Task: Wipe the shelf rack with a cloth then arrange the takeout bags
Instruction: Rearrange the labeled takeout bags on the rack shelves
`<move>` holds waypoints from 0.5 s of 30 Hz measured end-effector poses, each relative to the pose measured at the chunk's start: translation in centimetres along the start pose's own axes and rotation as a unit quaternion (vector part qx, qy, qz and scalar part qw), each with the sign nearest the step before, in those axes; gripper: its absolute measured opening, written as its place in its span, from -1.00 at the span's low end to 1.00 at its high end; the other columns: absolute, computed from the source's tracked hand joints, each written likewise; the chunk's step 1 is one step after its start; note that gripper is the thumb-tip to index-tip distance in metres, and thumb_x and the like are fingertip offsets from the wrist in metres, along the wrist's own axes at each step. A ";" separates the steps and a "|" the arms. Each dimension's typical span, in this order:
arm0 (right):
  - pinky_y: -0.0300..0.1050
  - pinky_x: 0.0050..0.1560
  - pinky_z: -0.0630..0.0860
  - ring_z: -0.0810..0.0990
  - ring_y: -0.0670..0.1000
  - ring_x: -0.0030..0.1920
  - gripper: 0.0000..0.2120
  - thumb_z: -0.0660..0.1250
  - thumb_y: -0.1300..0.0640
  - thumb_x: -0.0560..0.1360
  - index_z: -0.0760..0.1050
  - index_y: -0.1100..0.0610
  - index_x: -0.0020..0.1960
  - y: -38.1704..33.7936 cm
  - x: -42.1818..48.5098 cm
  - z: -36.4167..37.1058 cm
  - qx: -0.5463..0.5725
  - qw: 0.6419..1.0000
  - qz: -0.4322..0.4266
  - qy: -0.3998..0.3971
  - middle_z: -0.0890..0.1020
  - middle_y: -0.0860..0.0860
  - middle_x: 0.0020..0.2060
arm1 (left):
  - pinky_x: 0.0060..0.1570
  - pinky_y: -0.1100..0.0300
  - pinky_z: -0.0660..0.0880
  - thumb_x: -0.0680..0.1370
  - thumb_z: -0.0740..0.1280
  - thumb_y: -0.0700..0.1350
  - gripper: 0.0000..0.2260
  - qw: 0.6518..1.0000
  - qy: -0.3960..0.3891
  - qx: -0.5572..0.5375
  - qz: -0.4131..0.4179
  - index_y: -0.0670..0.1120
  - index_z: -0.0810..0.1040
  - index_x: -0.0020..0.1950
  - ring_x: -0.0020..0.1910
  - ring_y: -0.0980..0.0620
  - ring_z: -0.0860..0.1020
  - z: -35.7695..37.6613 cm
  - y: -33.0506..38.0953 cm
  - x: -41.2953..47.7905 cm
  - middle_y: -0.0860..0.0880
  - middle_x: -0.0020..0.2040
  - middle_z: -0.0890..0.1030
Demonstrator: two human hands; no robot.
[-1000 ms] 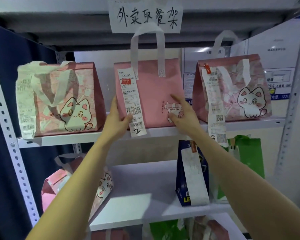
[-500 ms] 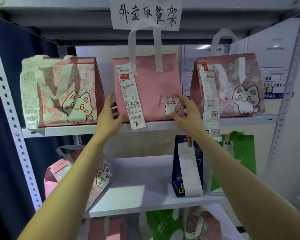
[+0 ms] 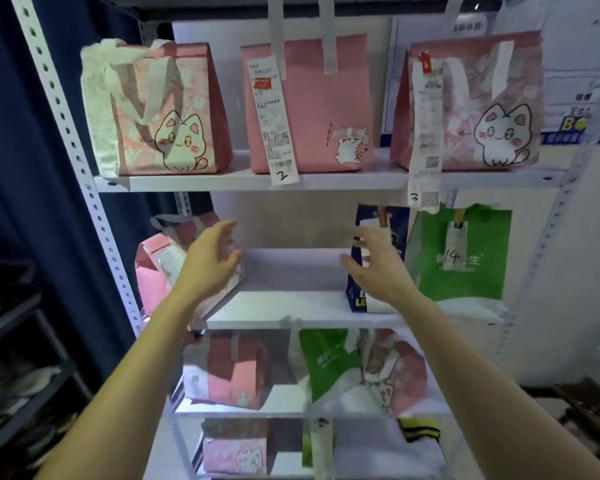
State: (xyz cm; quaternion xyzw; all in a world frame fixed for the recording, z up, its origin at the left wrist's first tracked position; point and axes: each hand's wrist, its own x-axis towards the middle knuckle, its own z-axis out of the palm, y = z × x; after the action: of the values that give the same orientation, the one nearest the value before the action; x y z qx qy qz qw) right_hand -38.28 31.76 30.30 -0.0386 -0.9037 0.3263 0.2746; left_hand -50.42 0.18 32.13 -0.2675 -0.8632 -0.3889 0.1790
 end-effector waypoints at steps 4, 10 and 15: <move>0.11 0.39 0.54 0.53 0.05 0.40 -0.35 0.42 -0.21 0.60 0.35 0.01 0.59 1.6 -4.9 5.5 -0.036 0.988 0.042 -0.146 0.48 0.00 0.49 | 0.44 -0.03 0.51 0.65 0.48 -0.18 -0.48 0.984 -0.149 0.047 -0.081 -0.13 0.46 0.60 0.41 -0.13 0.59 1.4 -3.7 -7.0 -0.12 0.48 0.57; 0.05 0.36 0.54 0.54 0.03 0.35 -0.35 0.45 -0.21 0.58 0.37 -0.01 0.57 0.8 -9.1 11.9 -0.050 0.965 0.050 -0.254 0.52 0.00 0.47 | 0.47 -0.07 0.51 0.68 0.46 -0.07 -0.49 0.960 -0.232 0.087 -0.133 -0.09 0.45 0.61 0.42 -0.08 0.59 0.7 -7.5 -12.4 -0.07 0.52 0.56; 0.03 0.41 0.52 0.54 0.01 0.39 -0.33 0.45 -0.23 0.57 0.37 -0.02 0.58 -0.4 -8.4 15.1 -0.047 0.963 0.037 -0.265 0.52 -0.02 0.48 | 0.45 0.00 0.53 0.68 0.45 -0.04 -0.51 0.964 -0.212 0.087 -0.131 -0.04 0.46 0.60 0.37 0.01 0.60 -0.8 -10.0 -12.5 -0.02 0.50 0.58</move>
State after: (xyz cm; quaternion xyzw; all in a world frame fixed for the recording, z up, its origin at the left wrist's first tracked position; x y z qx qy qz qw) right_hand -39.02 20.73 16.96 0.0032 -0.9564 0.2919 0.0114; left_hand -46.46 -10.04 20.40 -0.2114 -0.9396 -0.2664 -0.0381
